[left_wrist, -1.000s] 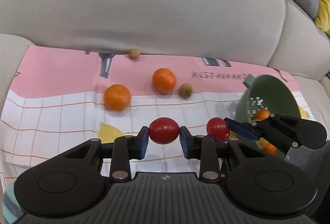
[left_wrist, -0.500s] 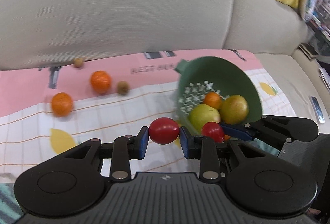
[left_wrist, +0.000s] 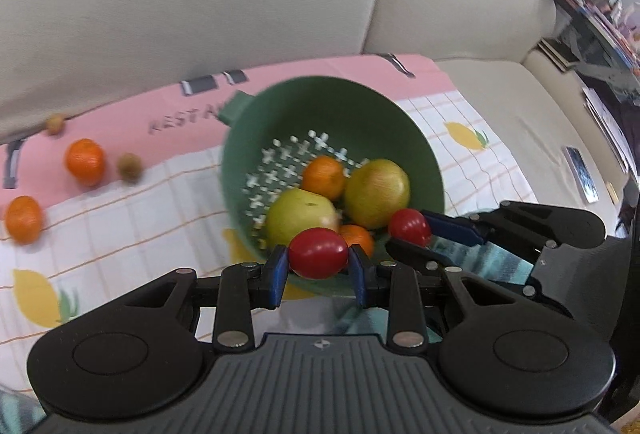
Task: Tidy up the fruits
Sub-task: 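Carry both red cherry tomatoes in the two tools over the colander, then open both tools dropping the cherry tomatoes into the colander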
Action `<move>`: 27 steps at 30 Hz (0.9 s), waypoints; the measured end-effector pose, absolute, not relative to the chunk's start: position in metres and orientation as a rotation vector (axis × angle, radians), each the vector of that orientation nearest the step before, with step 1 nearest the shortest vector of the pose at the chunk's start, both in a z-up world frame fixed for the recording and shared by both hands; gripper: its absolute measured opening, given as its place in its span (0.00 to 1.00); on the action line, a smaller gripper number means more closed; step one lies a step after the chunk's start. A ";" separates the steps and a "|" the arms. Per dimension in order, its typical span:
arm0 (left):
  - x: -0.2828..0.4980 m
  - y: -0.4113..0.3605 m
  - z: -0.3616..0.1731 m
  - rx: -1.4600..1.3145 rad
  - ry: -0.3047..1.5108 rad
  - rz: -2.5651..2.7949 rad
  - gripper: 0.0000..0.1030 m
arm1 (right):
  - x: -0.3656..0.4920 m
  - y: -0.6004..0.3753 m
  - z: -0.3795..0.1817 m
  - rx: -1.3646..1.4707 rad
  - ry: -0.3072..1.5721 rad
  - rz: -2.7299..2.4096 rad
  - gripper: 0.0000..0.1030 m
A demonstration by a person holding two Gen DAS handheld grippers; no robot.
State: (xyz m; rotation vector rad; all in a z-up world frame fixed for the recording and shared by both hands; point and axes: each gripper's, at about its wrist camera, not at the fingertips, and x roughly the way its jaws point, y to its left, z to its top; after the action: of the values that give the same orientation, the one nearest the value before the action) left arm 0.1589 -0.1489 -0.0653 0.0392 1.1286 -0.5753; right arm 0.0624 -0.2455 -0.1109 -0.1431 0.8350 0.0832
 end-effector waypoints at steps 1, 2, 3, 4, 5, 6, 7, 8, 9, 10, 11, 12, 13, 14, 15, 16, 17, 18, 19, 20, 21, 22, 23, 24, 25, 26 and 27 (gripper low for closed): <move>0.159 -0.153 -0.067 0.041 1.139 -0.579 0.35 | 0.063 -0.248 -0.113 -0.137 0.837 0.079 0.25; 0.161 -0.157 -0.070 0.043 1.152 -0.582 0.35 | 0.063 -0.250 -0.114 -0.130 0.839 0.076 0.25; 0.162 -0.160 -0.072 0.044 1.163 -0.586 0.35 | 0.064 -0.253 -0.116 -0.121 0.843 0.075 0.25; 0.163 -0.162 -0.074 0.045 1.172 -0.588 0.35 | 0.065 -0.255 -0.118 -0.111 0.847 0.074 0.25; 0.164 -0.165 -0.078 0.046 1.185 -0.589 0.35 | 0.066 -0.256 -0.119 -0.103 0.852 0.074 0.25; 0.166 -0.166 -0.080 0.045 1.196 -0.589 0.35 | 0.066 -0.257 -0.121 -0.097 0.856 0.075 0.25; 0.167 -0.168 -0.082 0.044 1.207 -0.588 0.35 | 0.066 -0.258 -0.122 -0.092 0.860 0.075 0.25; 0.168 -0.169 -0.085 0.044 1.218 -0.585 0.35 | 0.067 -0.259 -0.124 -0.086 0.865 0.076 0.25; 0.170 -0.171 -0.088 0.045 1.229 -0.582 0.35 | 0.068 -0.259 -0.125 -0.082 0.869 0.078 0.25; 0.171 -0.173 -0.090 0.047 1.239 -0.580 0.35 | 0.069 -0.259 -0.126 -0.077 0.873 0.079 0.25; 0.172 -0.174 -0.092 0.048 1.246 -0.578 0.35 | 0.070 -0.260 -0.127 -0.072 0.878 0.082 0.25; 0.173 -0.176 -0.094 0.051 1.255 -0.577 0.35 | 0.071 -0.260 -0.129 -0.069 0.883 0.084 0.25; 0.174 -0.178 -0.095 0.053 1.261 -0.578 0.35 | 0.072 -0.260 -0.130 -0.065 0.891 0.085 0.25; 0.175 -0.179 -0.097 0.056 1.270 -0.577 0.35 | 0.074 -0.260 -0.132 -0.062 0.899 0.086 0.25; 0.177 -0.181 -0.099 0.059 1.280 -0.574 0.35 | 0.075 -0.260 -0.133 -0.060 0.906 0.086 0.25; 0.178 -0.182 -0.100 0.063 1.288 -0.572 0.35 | 0.075 -0.260 -0.134 -0.058 0.910 0.086 0.25; 0.179 -0.184 -0.103 0.067 1.299 -0.566 0.35 | 0.076 -0.260 -0.135 -0.056 0.915 0.087 0.25; 0.180 -0.185 -0.105 0.069 1.308 -0.562 0.35 | 0.077 -0.260 -0.135 -0.056 0.917 0.089 0.25; 0.181 -0.186 -0.107 0.072 1.318 -0.561 0.35 | 0.077 -0.260 -0.136 -0.058 0.920 0.093 0.25; 0.182 -0.187 -0.109 0.073 1.328 -0.559 0.35 | 0.078 -0.259 -0.137 -0.061 0.923 0.096 0.25; 0.183 -0.188 -0.111 0.074 1.338 -0.557 0.35 | 0.078 -0.259 -0.138 -0.064 0.927 0.100 0.25; 0.184 -0.189 -0.113 0.075 1.345 -0.555 0.35 | 0.080 -0.258 -0.139 -0.066 0.931 0.103 0.25; 0.184 -0.190 -0.116 0.077 1.353 -0.554 0.35 | 0.080 -0.258 -0.140 -0.068 0.936 0.107 0.25; 0.185 -0.191 -0.118 0.080 1.360 -0.552 0.35 | 0.081 -0.257 -0.141 -0.070 0.942 0.110 0.25; 0.185 -0.192 -0.119 0.082 1.366 -0.550 0.35 | 0.082 -0.257 -0.142 -0.072 0.946 0.113 0.25; 0.185 -0.192 -0.120 0.082 1.370 -0.550 0.35 | 0.083 -0.257 -0.143 -0.073 0.950 0.116 0.25; 0.186 -0.192 -0.122 0.082 1.373 -0.549 0.35 | 0.084 -0.256 -0.144 -0.074 0.954 0.120 0.25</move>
State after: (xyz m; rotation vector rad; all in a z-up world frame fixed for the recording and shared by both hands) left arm 0.1859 -0.1923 -0.1216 0.0816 1.3729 -0.5495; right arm 0.0836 -0.2564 -0.1436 -0.0737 0.9535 0.1195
